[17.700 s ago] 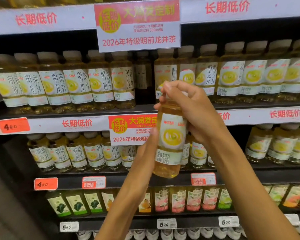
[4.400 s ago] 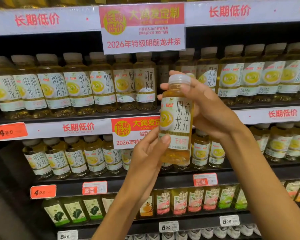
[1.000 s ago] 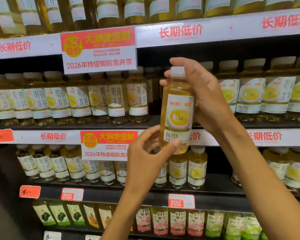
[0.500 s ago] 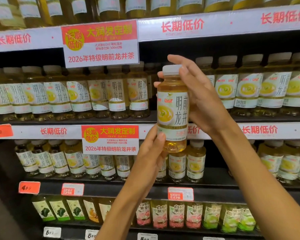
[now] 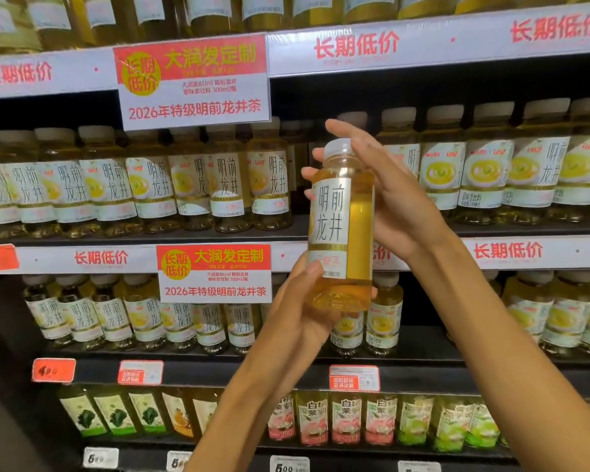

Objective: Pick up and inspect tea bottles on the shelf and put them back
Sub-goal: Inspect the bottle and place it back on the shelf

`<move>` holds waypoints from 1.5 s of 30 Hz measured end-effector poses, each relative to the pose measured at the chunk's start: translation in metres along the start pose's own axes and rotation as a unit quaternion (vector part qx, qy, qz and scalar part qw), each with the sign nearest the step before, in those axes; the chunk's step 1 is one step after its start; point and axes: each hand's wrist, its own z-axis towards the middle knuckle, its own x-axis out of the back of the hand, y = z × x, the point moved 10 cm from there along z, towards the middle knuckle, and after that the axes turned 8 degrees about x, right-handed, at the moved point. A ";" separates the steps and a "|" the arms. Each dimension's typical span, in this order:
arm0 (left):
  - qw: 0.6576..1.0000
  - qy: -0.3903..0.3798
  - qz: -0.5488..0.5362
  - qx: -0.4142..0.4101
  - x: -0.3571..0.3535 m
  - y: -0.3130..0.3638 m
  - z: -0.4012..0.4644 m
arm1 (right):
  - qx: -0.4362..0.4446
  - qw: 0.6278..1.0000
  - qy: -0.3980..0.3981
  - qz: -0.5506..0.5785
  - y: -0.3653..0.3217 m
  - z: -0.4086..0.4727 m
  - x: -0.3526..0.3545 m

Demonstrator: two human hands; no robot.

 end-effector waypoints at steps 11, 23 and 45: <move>1.000 0.013 0.003 0.013 -0.003 -0.009 0.004 | 0.021 0.989 -0.014 -0.144 -0.012 -0.004 -0.008; 0.973 0.092 0.210 -0.035 0.011 0.004 0.000 | 0.108 0.944 0.010 -0.312 -0.031 -0.008 -0.013; 0.972 0.071 0.212 -0.070 -0.006 0.022 0.017 | 0.134 0.909 -0.001 -0.396 -0.062 -0.001 -0.019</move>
